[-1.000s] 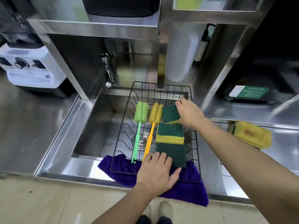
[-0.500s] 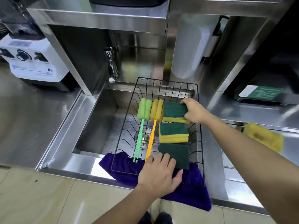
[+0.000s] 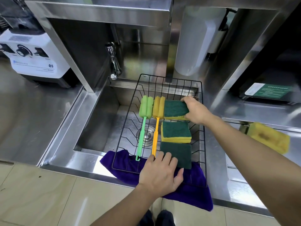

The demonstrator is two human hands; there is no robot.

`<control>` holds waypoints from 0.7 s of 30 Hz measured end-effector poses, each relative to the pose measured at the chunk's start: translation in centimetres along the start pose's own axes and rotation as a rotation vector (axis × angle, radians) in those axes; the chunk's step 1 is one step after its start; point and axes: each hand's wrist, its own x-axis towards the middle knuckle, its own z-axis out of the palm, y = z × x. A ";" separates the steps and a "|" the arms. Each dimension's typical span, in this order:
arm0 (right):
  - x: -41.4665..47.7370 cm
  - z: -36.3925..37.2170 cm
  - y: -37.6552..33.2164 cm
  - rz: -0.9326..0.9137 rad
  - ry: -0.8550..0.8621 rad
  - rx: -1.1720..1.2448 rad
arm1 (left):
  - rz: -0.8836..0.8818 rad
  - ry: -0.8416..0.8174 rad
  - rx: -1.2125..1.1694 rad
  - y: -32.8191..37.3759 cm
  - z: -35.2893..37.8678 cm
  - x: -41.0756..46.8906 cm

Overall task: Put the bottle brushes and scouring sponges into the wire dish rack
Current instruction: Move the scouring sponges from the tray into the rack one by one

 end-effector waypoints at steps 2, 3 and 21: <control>0.0 0.1 0.1 0.018 -0.035 0.004 | 0.000 0.001 0.000 0.0 0.0 0.0; 0.0 0.1 0.2 0.027 -0.056 0.001 | 0.001 -0.002 0.004 0.0 0.0 0.0; -0.4 2.4 -2.1 0.049 -0.087 -0.034 | -0.001 0.005 -0.013 -0.1 -0.1 0.0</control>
